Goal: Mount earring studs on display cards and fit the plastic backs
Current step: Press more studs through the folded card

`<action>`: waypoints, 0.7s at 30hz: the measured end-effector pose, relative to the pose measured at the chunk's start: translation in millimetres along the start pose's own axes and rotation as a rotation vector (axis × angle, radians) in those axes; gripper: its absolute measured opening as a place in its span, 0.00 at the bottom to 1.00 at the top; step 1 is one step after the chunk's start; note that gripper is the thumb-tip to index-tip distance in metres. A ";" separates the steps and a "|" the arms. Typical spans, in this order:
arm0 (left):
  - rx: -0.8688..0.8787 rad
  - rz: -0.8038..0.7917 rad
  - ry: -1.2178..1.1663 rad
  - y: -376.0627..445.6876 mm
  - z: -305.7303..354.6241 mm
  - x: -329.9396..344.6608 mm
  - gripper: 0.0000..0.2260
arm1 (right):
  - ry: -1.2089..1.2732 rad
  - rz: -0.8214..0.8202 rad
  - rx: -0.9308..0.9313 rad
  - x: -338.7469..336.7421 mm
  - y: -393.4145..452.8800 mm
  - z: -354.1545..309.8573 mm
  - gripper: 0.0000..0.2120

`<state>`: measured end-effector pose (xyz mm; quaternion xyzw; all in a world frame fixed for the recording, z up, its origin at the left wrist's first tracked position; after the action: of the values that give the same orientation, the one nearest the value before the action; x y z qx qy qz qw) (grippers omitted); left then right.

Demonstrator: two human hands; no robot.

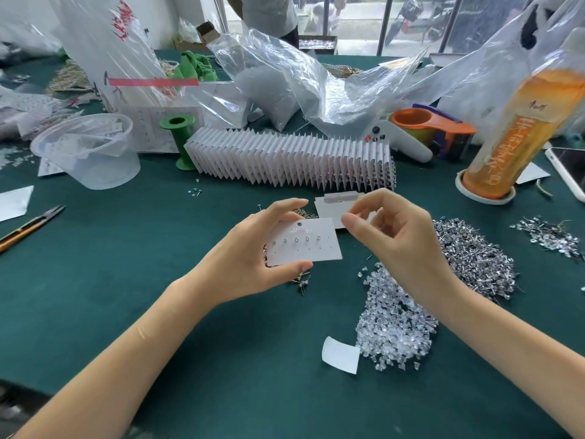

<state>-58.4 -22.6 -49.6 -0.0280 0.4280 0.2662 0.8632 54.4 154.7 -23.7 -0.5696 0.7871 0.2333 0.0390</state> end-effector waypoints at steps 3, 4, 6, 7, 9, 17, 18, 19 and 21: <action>-0.018 0.011 0.009 0.8 -4.0 -2.0 0.33 | -0.158 -0.191 -0.096 7.7 -5.2 -3.8 0.07; -0.022 0.016 0.010 1.1 -5.4 -2.8 0.34 | -0.250 -0.262 -0.104 12.3 -7.3 -3.5 0.06; -0.029 0.025 0.010 1.5 -7.6 -4.7 0.34 | -0.472 -0.346 -0.121 21.1 -11.3 -0.7 0.03; -0.032 0.028 0.011 1.6 -8.2 -5.6 0.34 | -0.550 -0.368 -0.124 25.4 -13.0 0.6 0.03; -0.035 0.033 0.019 2.0 -9.0 -6.7 0.34 | -0.616 -0.403 -0.098 32.0 -14.6 3.2 0.03; -0.047 0.025 0.048 1.8 -9.0 -6.6 0.34 | -0.646 -0.410 -0.056 39.6 -12.7 8.5 0.05; -0.050 0.023 0.055 1.9 -9.1 -6.6 0.34 | -0.650 -0.410 -0.060 40.2 -12.5 8.5 0.04; -0.052 0.021 0.060 1.9 -9.1 -6.6 0.34 | -0.651 -0.410 -0.068 40.6 -12.4 8.4 0.04; -0.055 0.017 0.063 2.2 -9.3 -6.5 0.34 | -0.653 -0.409 -0.091 41.1 -12.8 7.8 0.02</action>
<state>-69.4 -26.2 -50.2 -0.0564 0.4478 0.2843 0.8459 50.2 118.7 -48.2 -0.6117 0.5924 0.4243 0.3080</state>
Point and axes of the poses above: each hand's wrist, its own y-axis towards the middle knuckle, its own x-axis out of the palm, z = x × y, the point moved 3 cm from there along y, towards the middle knuckle, and after that the axes turned 8 degrees about -z, right-handed, at the moved point
